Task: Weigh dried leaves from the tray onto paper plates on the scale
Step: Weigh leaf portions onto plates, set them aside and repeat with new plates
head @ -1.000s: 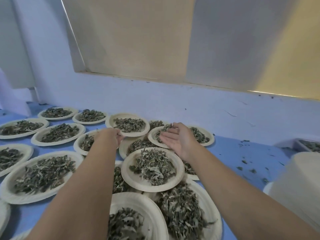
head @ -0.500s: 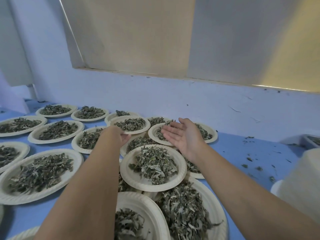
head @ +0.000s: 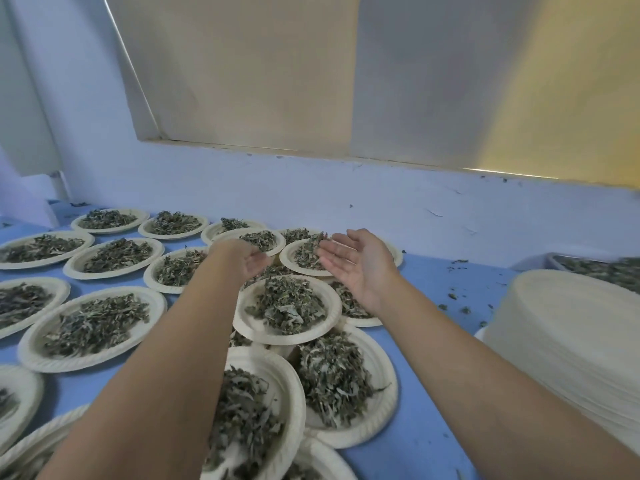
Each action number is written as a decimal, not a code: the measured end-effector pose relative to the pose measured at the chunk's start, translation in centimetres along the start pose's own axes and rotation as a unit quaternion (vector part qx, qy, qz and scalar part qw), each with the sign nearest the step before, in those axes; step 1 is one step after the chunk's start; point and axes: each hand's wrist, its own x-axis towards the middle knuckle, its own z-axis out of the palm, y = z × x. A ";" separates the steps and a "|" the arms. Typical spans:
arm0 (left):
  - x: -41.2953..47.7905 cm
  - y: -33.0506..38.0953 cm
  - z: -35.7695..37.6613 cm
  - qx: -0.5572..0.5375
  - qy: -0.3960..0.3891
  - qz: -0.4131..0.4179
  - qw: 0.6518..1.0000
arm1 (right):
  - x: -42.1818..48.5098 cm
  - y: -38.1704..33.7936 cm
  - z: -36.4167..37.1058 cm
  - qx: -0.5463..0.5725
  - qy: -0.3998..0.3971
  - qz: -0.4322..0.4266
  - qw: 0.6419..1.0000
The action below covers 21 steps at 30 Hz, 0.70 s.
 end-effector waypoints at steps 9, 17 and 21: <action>-15.7 -2.3 8.2 0.024 -0.131 0.110 0.985 | -10.4 -4.7 -2.8 -0.018 -0.015 -0.068 0.997; -24.8 -8.1 13.3 -0.005 -0.181 0.203 0.962 | -18.4 -8.3 -9.6 -0.174 0.020 -0.193 0.966; -26.4 -11.1 14.0 -0.022 -0.169 0.198 0.965 | -20.0 -8.8 -13.8 -0.456 0.141 -0.310 0.822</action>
